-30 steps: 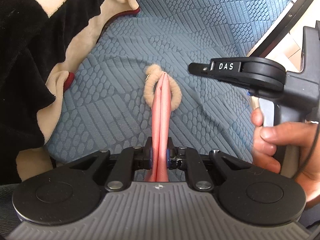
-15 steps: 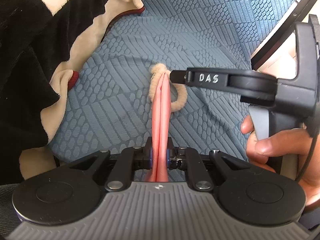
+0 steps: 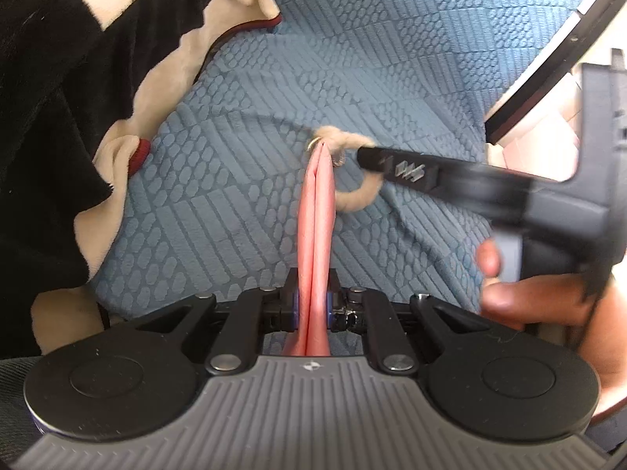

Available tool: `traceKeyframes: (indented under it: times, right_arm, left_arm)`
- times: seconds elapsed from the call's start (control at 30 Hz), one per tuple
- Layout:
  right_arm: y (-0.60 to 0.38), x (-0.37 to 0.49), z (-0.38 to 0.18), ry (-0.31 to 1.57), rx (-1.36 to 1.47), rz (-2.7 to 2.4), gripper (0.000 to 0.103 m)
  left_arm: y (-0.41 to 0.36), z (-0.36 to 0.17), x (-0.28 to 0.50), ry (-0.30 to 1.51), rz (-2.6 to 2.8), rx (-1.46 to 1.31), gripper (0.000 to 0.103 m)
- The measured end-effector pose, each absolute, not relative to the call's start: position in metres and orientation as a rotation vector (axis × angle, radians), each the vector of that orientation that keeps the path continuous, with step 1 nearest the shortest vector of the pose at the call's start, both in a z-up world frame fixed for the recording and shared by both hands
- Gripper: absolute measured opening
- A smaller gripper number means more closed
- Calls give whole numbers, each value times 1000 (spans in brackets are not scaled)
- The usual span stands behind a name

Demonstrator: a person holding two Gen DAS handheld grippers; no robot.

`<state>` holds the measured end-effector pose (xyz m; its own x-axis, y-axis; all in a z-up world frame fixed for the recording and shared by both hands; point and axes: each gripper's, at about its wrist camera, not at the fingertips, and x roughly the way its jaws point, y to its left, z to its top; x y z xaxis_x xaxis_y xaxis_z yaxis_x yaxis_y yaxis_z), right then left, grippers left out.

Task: Organize objects
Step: 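Lift the hair tie and loop it over the strip end in the left gripper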

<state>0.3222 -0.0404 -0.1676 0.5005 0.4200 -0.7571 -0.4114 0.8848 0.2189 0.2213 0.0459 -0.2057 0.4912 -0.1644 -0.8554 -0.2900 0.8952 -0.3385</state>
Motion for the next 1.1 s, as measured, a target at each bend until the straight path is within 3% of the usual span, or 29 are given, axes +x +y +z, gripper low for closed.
traceKeyframes:
  times: [0.53,1.1]
  right_arm:
    - [-103,283,-47,764,284,443,9]
    - [-97,267,-66,917,411,333,10]
  left_arm:
    - [13,-179,214,921,-137,-429,14]
    - [-11,-146,194,751,-181,-244,14]
